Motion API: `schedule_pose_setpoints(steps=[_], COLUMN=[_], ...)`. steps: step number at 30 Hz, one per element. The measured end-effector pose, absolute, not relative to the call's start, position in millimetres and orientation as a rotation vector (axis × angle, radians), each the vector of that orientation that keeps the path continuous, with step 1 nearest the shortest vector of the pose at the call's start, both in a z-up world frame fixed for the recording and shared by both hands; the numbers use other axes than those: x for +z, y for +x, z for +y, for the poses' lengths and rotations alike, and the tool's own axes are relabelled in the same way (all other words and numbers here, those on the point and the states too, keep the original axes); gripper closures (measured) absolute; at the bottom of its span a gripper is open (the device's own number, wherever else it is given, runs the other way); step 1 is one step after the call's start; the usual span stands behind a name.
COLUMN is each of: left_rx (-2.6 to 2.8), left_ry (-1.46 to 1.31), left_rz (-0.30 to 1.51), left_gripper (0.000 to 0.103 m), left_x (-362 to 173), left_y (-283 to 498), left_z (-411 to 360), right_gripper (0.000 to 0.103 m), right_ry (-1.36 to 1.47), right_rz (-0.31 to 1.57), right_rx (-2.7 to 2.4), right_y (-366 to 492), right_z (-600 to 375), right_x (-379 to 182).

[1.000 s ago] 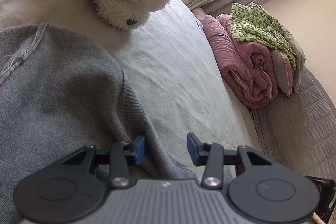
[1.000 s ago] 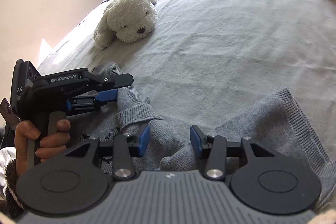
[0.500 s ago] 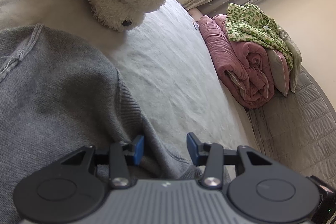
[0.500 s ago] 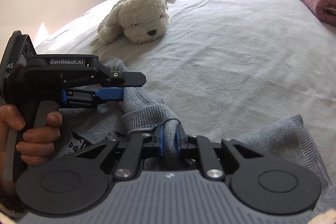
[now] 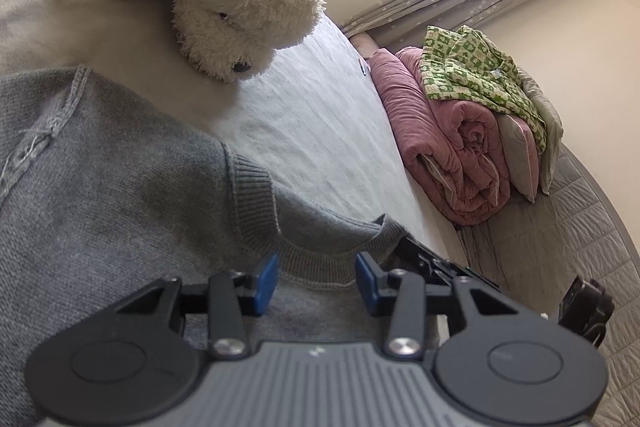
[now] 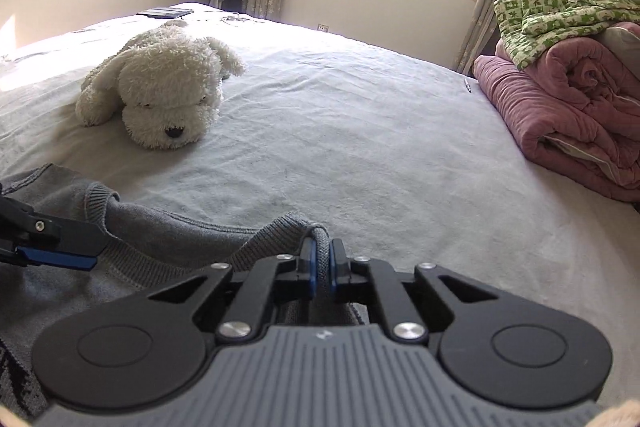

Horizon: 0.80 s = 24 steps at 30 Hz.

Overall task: Fold clothes
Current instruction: 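Open the right gripper and release the sleeve near the collar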

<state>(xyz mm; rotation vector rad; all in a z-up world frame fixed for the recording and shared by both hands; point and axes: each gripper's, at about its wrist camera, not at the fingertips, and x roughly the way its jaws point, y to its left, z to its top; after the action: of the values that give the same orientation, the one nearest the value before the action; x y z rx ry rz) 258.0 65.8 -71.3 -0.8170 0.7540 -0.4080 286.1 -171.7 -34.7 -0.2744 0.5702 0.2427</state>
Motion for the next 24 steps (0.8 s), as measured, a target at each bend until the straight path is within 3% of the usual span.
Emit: schedule_pose_setpoints(steps=[11,14,16,24], left_rx=[-0.409,-0.408,-0.407,-0.403], left_ry=[-0.743,-0.742,-0.743,-0.742], left_rz=[0.769,0.768,0.768,0.767], left_gripper=[0.062,0.062,0.062,0.062], left_x=[-80,-80,-81,-80], left_y=[262,261,261,261], left_z=[54,54,54,54], right_gripper=[0.094,0.082,0.054,0.052], right_ry=[-0.316,-0.244,-0.199,-0.043], right_rz=[0.634,0.657,0.650,0.717], right_rx=[0.158,0.194,0.208,0.112], right_y=[318,319,315,293], right_z=[-173,-186,-202,-288], right_x=[-68,-54,-43,-34])
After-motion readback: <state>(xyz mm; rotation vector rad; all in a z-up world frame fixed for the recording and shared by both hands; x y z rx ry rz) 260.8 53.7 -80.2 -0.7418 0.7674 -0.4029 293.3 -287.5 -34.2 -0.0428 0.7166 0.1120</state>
